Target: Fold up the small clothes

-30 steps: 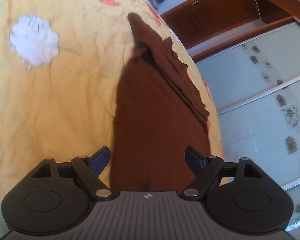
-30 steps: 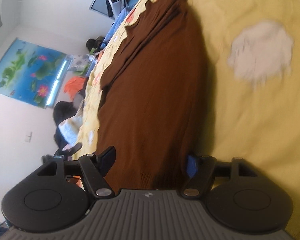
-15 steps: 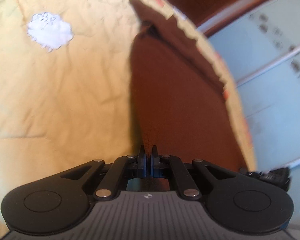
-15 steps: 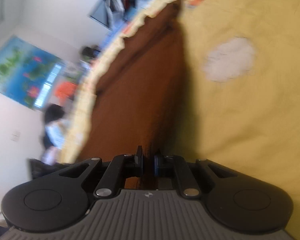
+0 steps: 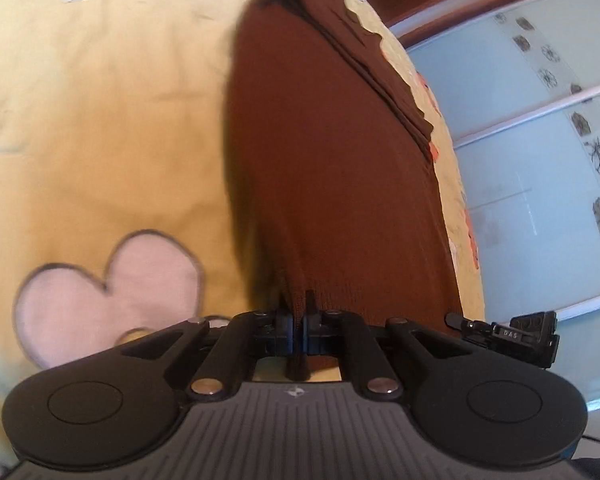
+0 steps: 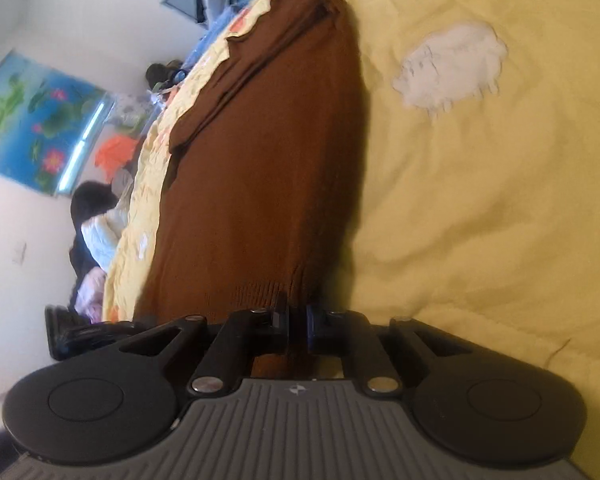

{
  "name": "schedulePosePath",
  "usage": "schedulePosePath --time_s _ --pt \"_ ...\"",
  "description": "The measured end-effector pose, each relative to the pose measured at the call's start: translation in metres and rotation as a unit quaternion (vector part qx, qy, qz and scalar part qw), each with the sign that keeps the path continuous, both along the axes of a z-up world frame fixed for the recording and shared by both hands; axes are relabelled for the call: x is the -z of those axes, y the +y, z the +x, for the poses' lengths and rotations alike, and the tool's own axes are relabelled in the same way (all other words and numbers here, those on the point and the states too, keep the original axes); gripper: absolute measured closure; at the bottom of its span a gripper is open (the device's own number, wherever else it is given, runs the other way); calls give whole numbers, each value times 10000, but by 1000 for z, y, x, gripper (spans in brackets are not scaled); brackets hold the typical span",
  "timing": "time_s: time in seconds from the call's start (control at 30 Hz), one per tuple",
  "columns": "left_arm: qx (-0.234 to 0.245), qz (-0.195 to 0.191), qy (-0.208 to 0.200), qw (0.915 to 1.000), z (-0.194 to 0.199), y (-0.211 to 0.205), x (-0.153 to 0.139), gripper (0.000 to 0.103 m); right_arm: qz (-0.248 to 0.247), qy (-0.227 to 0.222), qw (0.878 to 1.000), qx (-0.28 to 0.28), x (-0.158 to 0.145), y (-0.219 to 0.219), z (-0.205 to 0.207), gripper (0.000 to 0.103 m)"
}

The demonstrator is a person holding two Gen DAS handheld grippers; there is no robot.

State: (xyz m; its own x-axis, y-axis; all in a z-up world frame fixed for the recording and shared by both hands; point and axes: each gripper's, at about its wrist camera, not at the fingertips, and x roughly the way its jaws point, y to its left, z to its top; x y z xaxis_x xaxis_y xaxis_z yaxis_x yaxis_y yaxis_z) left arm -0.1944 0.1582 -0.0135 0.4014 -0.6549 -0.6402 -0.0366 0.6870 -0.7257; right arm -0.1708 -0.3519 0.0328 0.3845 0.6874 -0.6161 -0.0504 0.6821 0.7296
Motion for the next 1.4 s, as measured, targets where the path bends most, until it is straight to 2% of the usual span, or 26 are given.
schedulePosePath --time_s 0.07,0.13,0.2,0.27,0.3,0.33,0.37,0.4,0.43,0.47,0.5,0.53,0.6,0.67,0.77,0.83,0.93,1.03,1.1,1.13,1.17,1.2,1.27,1.33,1.37,1.4 --pt "58 117 -12 9999 -2 11 -3 99 -231 -15 9997 72 -2 -12 -4 93" --pt "214 27 83 9997 -2 19 -1 97 27 90 9998 163 5 -23 -5 95" --pt "364 145 43 9992 4 27 -7 96 136 144 9998 84 9 -20 -2 93" --pt "263 382 -39 9989 18 47 -25 93 117 220 9996 -111 0 -18 9 65" --pt "79 538 -168 9984 29 59 -37 92 -35 96 9999 -76 -10 -19 18 55" --pt "-156 705 -381 9967 39 72 -51 89 -243 -156 9996 73 -24 -23 28 36" --pt "-382 850 -628 9937 53 81 -65 79 -409 -464 9978 245 -38 -28 41 31" --pt "-582 1006 -894 9892 73 86 -80 71 -481 -721 9956 353 -49 -33 57 31" --pt "-758 1231 -1175 9825 92 86 -93 48 -574 -908 9932 441 -59 -36 79 31" --pt "-893 1517 -1507 9728 113 82 -105 30 -699 -1080 9905 495 -67 -36 102 31" --pt "-949 1817 -1909 9600 133 73 -115 28 -816 -1278 9873 483 -74 -33 126 31" --pt "-877 2086 -2280 9470 154 61 -122 28 -916 -1470 9840 414 -80 -26 152 31" --pt "-591 2615 -2693 9250 204 28 -126 29 -1075 -1718 9790 240 -86 -8 203 31" --pt "-279 2899 -2793 9150 250 0 -122 29 -1259 -1918 9733 -64 -88 19 254 31" --pt "236 2992 -2669 9158 323 -47 -103 32 -1669 -2023 9643 -365 -82 60 321 31" --pt "499 3129 -2571 9130 362 -73 -90 32 -1800 -2025 9609 -567 -76 84 357 31" --pt "864 3286 -2435 9084 401 -105 -70 32 -1969 -1987 9569 -784 -69 115 395 32" --pt "1115 3285 -2531 9031 428 -135 -61 33 -2017 -1998 9560 -743 -62 127 423 33" --pt "1318 3347 -2617 8956 439 -154 -58 45 -1965 -1941 9579 -781 -56 133 439 41" --pt "1442 3465 -2557 8910 446 -162 -54 61 -2011 -1848 9580 -876 -50 137 445 56" --pt "1563 3611 -2443 8863 452 -169 -47 82 -2130 -1706 9570 -980 -43 144 452 77" --pt "1670 3719 -2357 8822 456 -176 -39 90 -2246 -1583 9551 -1108 -36 148 456 86" --pt "1641 3884 -2652 8671 458 -186 -37 97 -2334 -1696 9500 -1197 -31 158 456 92" --pt "1493 3911 -2810 8636 456 -189 -42 98 -2191 -2009 9487 -1081 -40 161 449 95" --pt "1474 3922 -2766 8649 457 -191 -39 98 -2121 -2193 9472 -981 -44 162 447 100" --pt "1470 4021 -2723 8617 458 -193 -31 98 -2232 -2303 9426 -927 -42 164 446 100"
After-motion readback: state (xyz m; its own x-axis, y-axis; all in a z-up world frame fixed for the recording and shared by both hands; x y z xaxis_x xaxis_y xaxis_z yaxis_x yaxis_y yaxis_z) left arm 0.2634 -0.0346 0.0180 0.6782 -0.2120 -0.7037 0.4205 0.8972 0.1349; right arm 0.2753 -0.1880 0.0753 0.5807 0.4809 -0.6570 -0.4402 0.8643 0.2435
